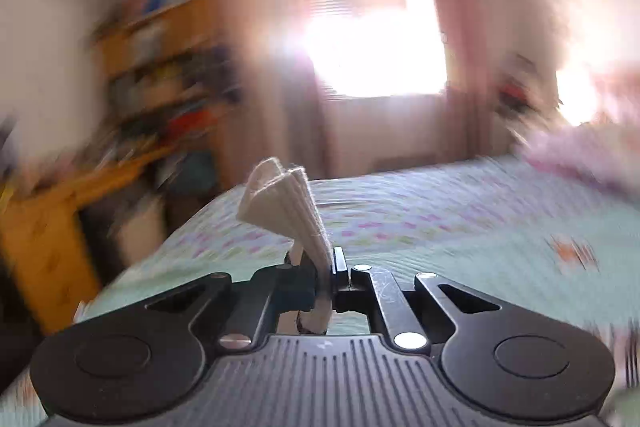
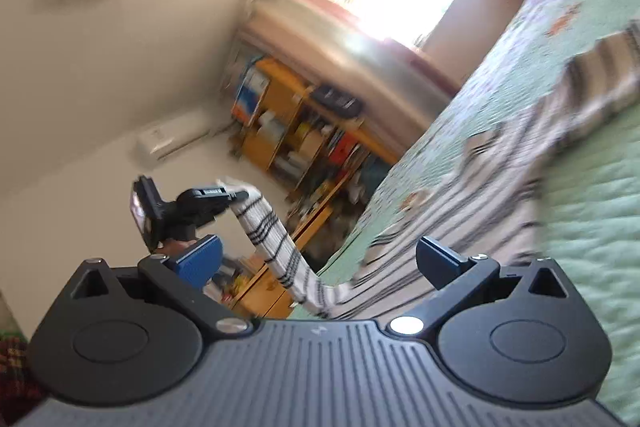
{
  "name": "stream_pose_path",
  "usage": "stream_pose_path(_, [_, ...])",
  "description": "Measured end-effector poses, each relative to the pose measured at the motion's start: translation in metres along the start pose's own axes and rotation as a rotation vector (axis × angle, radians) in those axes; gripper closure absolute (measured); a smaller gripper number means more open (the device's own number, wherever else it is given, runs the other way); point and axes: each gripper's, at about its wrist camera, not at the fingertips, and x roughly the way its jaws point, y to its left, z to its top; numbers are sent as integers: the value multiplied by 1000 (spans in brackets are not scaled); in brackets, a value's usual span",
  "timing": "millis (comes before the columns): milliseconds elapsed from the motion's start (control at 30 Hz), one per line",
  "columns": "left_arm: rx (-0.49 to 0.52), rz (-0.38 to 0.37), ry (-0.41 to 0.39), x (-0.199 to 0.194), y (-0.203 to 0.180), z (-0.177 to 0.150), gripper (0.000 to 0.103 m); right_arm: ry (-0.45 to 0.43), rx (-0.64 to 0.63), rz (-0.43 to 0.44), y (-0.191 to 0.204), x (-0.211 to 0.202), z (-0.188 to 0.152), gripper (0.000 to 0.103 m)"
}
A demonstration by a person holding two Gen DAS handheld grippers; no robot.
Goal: Fold clothes
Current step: 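Lift the cuff and fold the sleeve across the sweater body with the left gripper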
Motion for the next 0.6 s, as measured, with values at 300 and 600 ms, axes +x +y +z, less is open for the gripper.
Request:
stream_pose_path(300, [496, -309, 218, 25, -220, -143, 96, -43, 24, 12, -23, -16, 16, 0])
stream_pose_path(600, [595, -291, 182, 20, -224, -158, 96, -51, 68, -8, -36, -15, 15, 0])
